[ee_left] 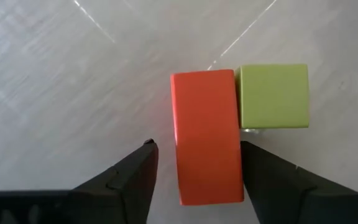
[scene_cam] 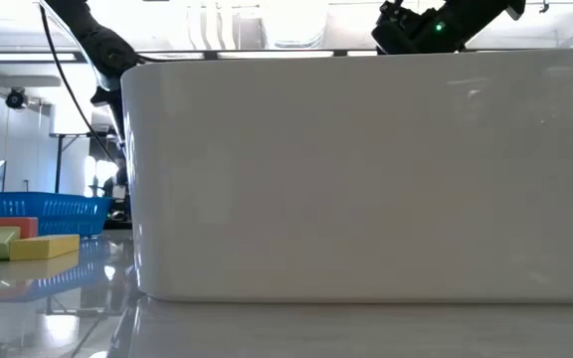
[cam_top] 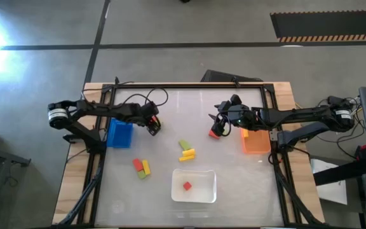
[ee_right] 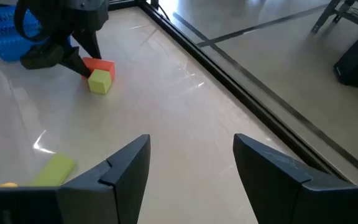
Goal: Sort & place blocks by color
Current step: Put the orange block into the white bin
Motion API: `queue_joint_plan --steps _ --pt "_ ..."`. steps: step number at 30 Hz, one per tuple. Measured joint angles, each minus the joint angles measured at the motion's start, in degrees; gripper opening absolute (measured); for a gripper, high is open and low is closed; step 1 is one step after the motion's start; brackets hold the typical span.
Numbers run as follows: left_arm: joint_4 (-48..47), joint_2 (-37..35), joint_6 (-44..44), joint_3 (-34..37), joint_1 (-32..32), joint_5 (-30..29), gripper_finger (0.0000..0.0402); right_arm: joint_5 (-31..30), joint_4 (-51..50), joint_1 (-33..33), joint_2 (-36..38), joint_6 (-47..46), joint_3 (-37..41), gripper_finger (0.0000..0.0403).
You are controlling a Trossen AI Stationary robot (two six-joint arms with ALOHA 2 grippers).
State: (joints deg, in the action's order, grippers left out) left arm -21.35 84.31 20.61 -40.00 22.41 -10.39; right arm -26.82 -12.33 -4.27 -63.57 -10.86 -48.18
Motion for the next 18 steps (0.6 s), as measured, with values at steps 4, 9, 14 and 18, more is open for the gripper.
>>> queue_joint_plan --steps 4,9,14,18 --pt "2.96 0.00 0.05 1.74 0.00 -0.59 0.0161 0.01 0.23 0.01 0.00 -0.63 0.00 0.0221" --pt "5.08 -0.20 0.20 3.79 0.02 -0.66 0.0117 -0.01 0.27 0.25 0.00 -0.73 0.00 0.0221" --pt "4.60 -0.18 -0.10 3.16 0.00 -1.05 0.0117 -0.01 0.91 0.28 0.00 -1.63 0.00 0.0221" --pt "4.31 -1.65 -2.39 2.54 0.02 -5.07 0.0117 -0.11 0.91 0.53 0.00 -1.55 0.00 0.0221"
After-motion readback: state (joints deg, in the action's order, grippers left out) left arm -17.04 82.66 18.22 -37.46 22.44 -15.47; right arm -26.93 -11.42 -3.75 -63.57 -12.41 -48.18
